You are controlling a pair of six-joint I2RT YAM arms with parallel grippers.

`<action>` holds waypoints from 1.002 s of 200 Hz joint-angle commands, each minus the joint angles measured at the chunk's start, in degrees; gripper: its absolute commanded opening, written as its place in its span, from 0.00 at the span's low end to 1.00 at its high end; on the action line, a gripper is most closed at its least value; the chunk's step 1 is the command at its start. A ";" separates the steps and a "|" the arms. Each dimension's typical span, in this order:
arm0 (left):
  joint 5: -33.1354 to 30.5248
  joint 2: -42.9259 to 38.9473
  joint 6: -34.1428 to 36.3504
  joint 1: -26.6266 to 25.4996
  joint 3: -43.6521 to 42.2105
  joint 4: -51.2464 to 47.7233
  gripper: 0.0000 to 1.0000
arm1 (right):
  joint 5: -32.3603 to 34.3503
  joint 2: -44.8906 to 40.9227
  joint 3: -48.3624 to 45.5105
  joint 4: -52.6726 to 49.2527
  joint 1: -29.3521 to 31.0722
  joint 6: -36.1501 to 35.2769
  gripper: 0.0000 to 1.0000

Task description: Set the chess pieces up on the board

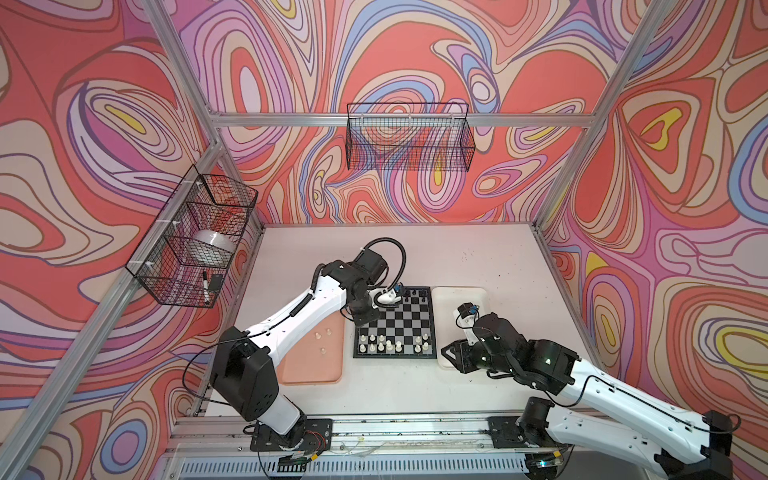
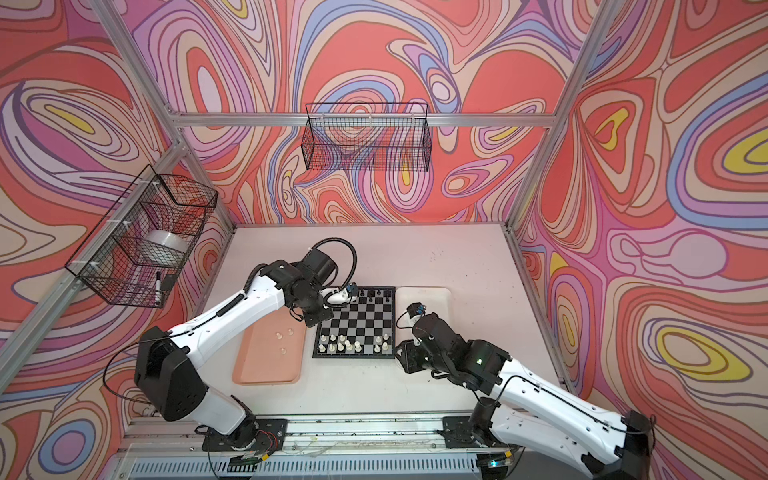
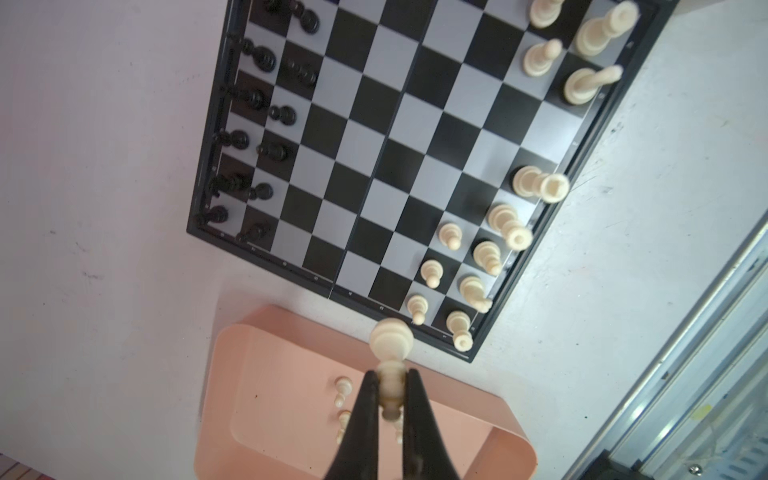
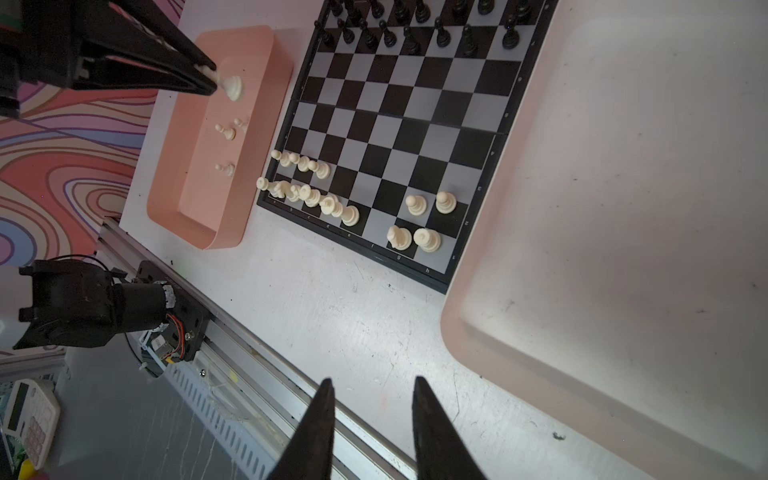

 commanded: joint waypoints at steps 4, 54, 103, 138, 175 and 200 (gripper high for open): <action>-0.40 3.16 -2.14 -4.20 3.69 -1.70 0.10 | 2.14 -2.56 -1.05 -3.12 -0.22 1.13 0.32; 0.47 8.50 -3.58 -10.60 8.05 -1.72 0.10 | 3.27 -7.33 -1.38 -6.81 -0.20 2.80 0.32; 1.06 11.08 -3.84 -13.23 9.41 -1.71 0.10 | 3.69 -8.33 -0.43 -8.26 -0.22 3.28 0.32; 1.37 12.21 -4.08 -14.31 8.63 -1.09 0.10 | 3.82 -8.39 0.67 -9.95 -0.20 3.44 0.32; 2.22 12.95 -4.56 -14.87 7.68 -0.48 0.10 | 5.41 -8.54 2.58 -14.52 -0.20 5.53 0.32; 2.22 13.34 -4.69 -15.10 6.89 0.18 0.10 | 7.77 -10.03 3.46 -17.07 -0.25 7.08 0.32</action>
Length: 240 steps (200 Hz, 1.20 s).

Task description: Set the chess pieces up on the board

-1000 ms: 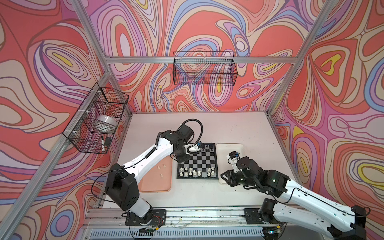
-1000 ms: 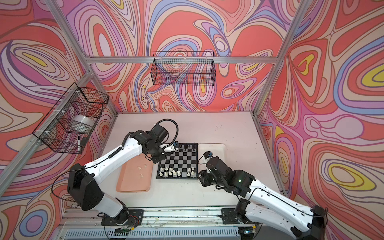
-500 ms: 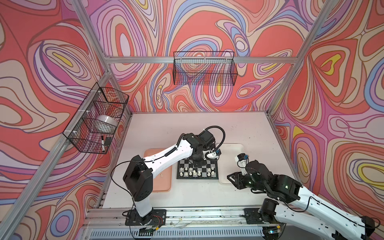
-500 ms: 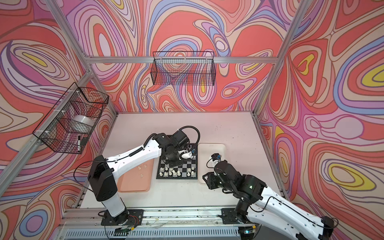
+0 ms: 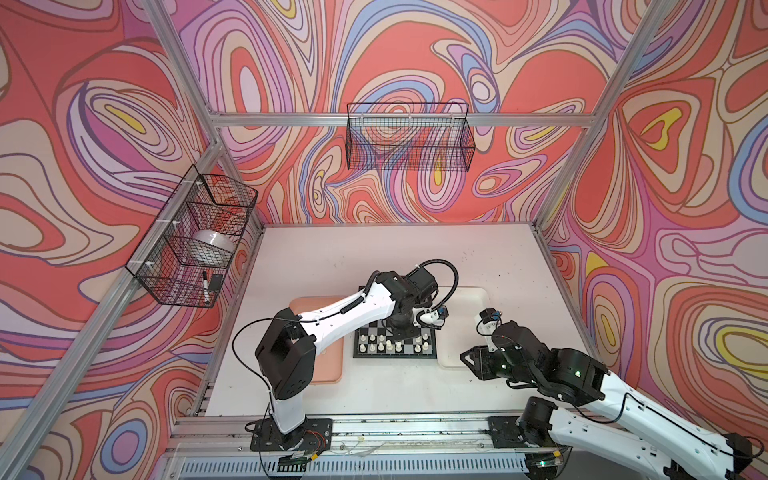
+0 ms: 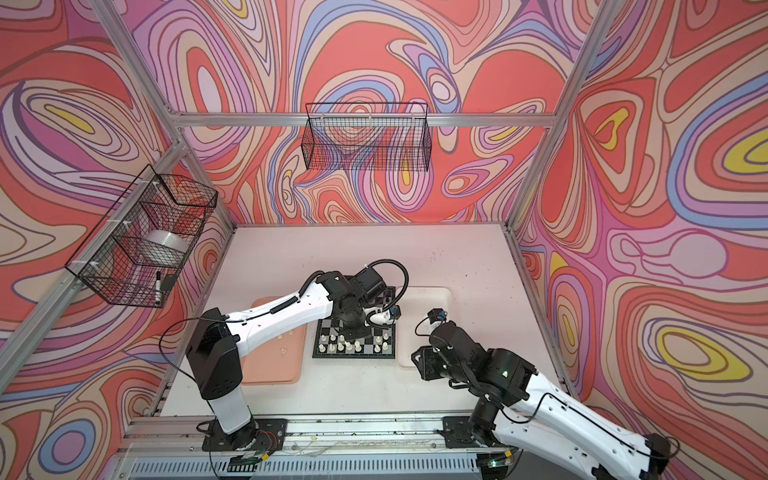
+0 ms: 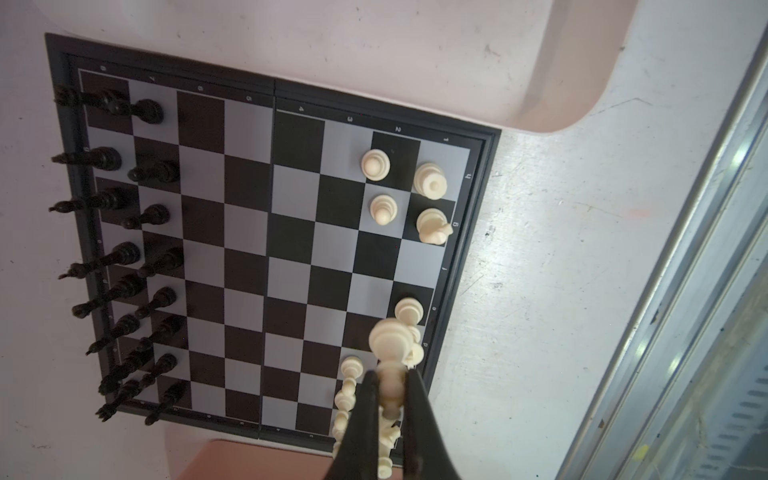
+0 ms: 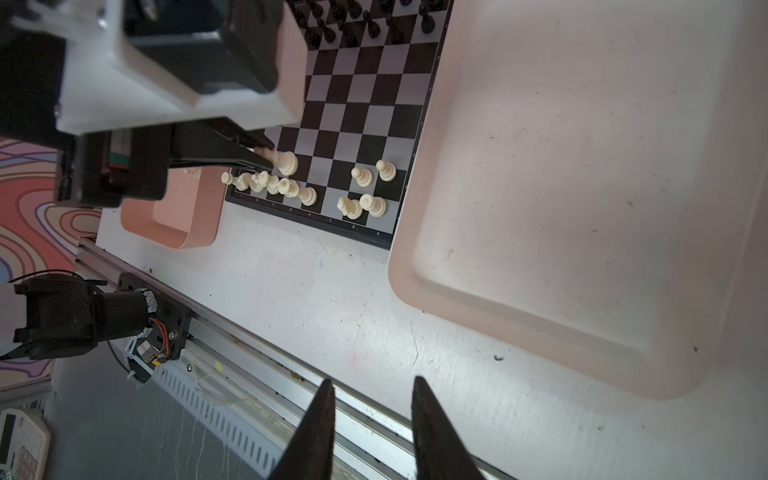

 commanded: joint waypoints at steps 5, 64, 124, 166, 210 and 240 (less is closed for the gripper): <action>1.08 1.28 -0.54 -0.76 -1.13 0.07 0.10 | 3.56 -1.90 1.94 -4.39 -0.22 2.39 0.32; 1.78 2.71 -0.73 -1.78 -1.93 0.41 0.10 | 5.82 -4.75 2.05 -6.94 -0.22 4.43 0.32; 1.52 3.80 -0.33 -2.26 -3.16 1.91 0.10 | 6.26 -5.22 1.94 -7.65 -0.22 4.35 0.32; 1.58 4.61 0.22 -2.63 -2.94 1.63 0.10 | 6.44 -6.54 1.65 -8.09 -0.22 4.62 0.32; 2.10 5.16 0.36 -2.68 -3.90 2.34 0.10 | 6.58 -7.43 1.37 -8.18 -0.26 4.78 0.32; 1.61 5.79 0.36 -2.62 -3.90 2.67 0.10 | 6.56 -7.52 1.14 -8.09 -0.24 4.78 0.32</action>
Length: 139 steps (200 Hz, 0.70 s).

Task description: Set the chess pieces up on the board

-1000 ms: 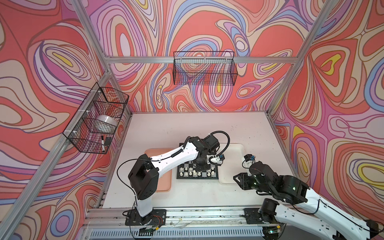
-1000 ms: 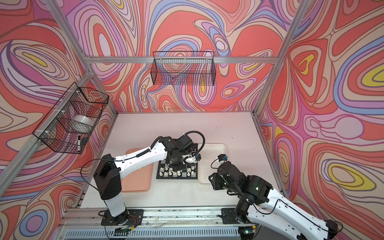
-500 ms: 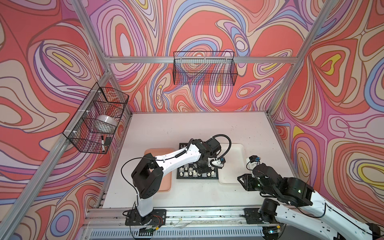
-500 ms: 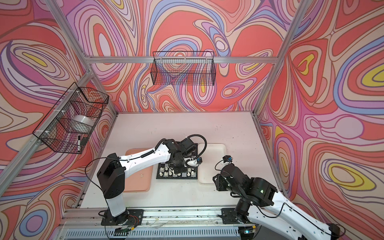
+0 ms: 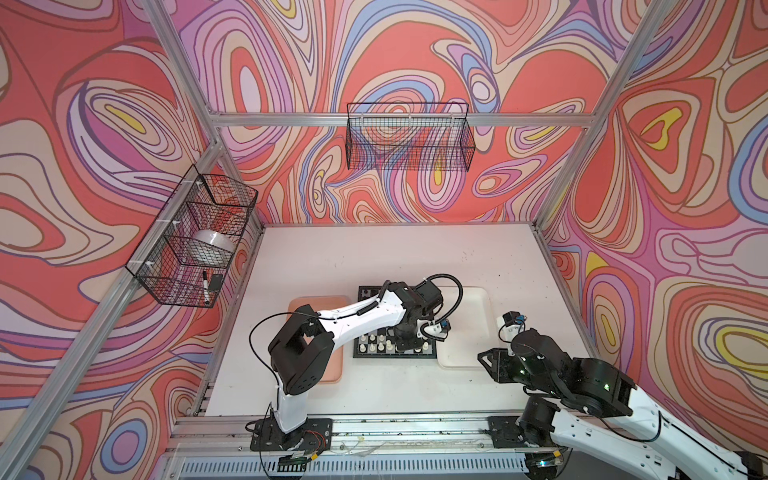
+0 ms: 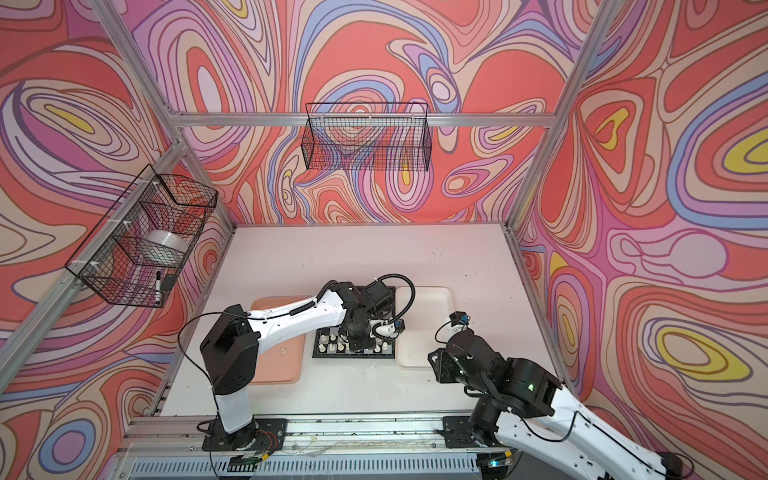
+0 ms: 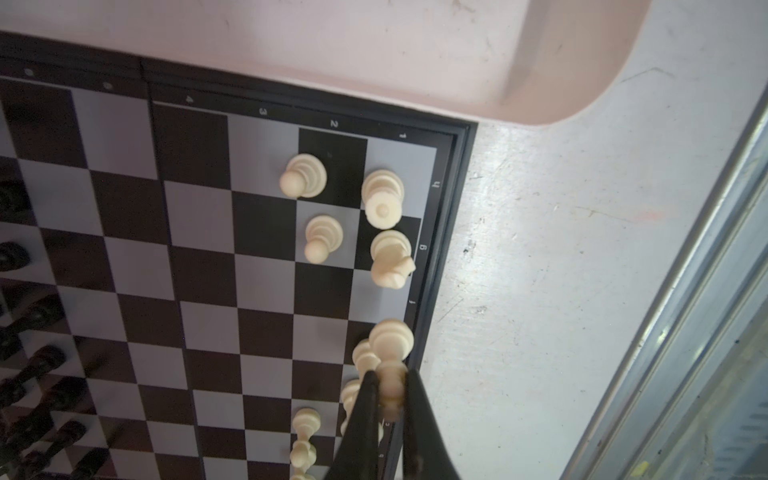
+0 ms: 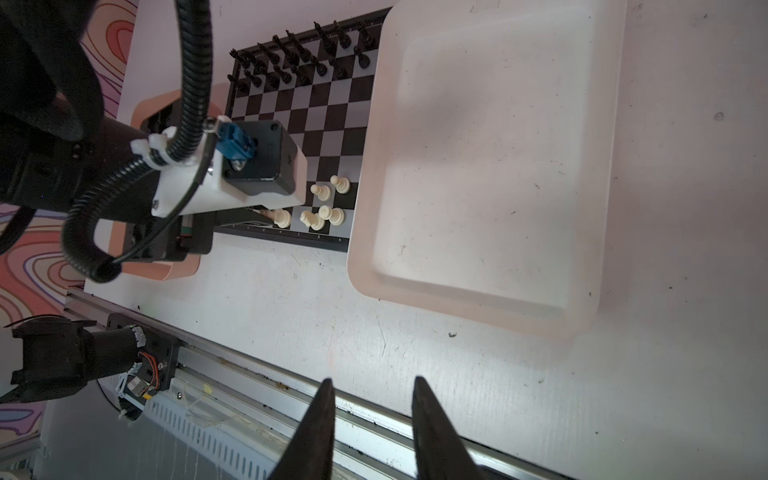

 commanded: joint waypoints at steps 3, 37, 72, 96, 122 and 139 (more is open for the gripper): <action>0.52 1.35 0.71 -0.36 -0.48 0.09 0.10 | 0.97 -0.36 0.26 -0.29 -0.23 0.30 0.32; 0.17 2.35 0.66 -0.45 0.43 0.38 0.10 | 0.97 -0.41 0.26 -0.29 -0.22 0.30 0.32; -0.55 2.95 0.61 -0.45 0.72 0.73 0.09 | 1.02 -0.39 0.26 -0.29 -0.23 0.30 0.32; -0.43 3.31 0.45 -0.54 0.63 1.04 0.09 | 0.94 -0.58 0.25 -0.29 -0.25 0.30 0.32; -0.74 3.28 0.39 -0.54 0.54 1.27 0.09 | 0.89 -0.48 0.23 -0.33 -0.26 0.22 0.32; -1.10 3.29 0.44 -0.63 0.46 1.33 0.09 | 0.83 -0.55 0.16 -0.30 -0.23 0.17 0.32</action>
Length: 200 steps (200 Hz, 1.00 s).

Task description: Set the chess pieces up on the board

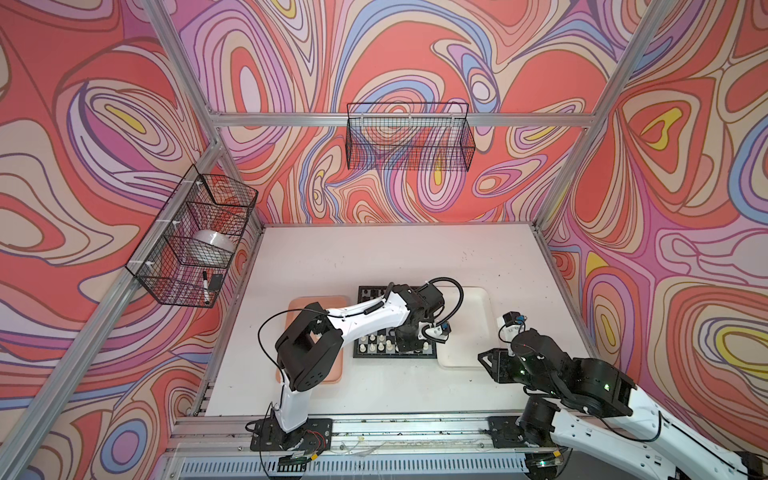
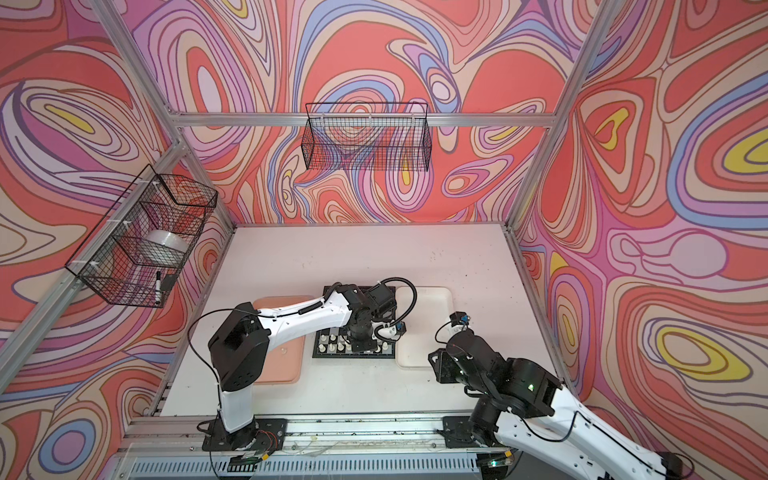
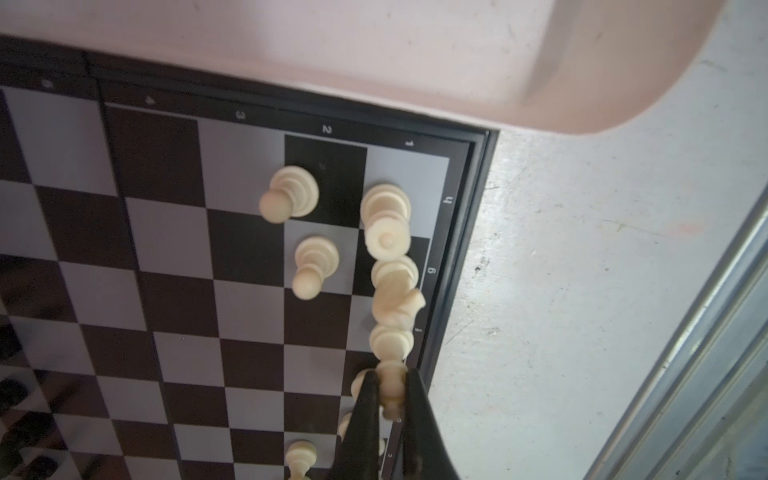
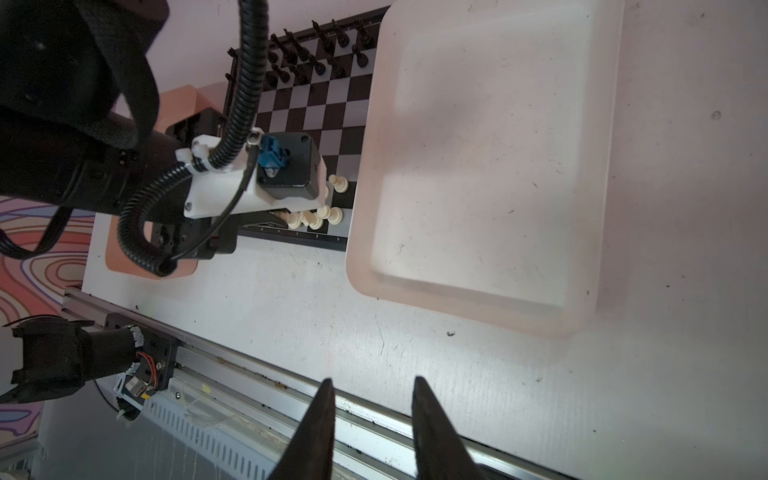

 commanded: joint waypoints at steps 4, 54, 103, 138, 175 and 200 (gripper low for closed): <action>-0.75 0.55 0.52 -0.54 0.39 -0.04 0.09 | 0.71 -0.50 0.20 -0.16 -0.20 0.21 0.32; -0.83 1.28 0.31 -0.60 0.70 0.19 0.10 | 0.85 -0.59 0.07 -0.08 -0.22 0.19 0.32; -1.05 1.19 0.60 -0.69 0.35 0.10 0.10 | 0.85 -0.77 0.07 -0.13 -0.20 0.21 0.32; -1.13 1.05 0.62 -0.77 0.30 -0.07 0.14 | 0.87 -0.86 0.02 -0.08 -0.20 0.19 0.32; -1.09 0.18 0.57 -0.82 0.08 0.01 0.24 | 0.96 -0.77 0.07 -0.16 -0.20 0.28 0.32; -1.05 0.01 0.57 -0.94 0.14 -0.23 0.30 | 1.04 -0.77 0.00 -0.16 -0.24 0.28 0.32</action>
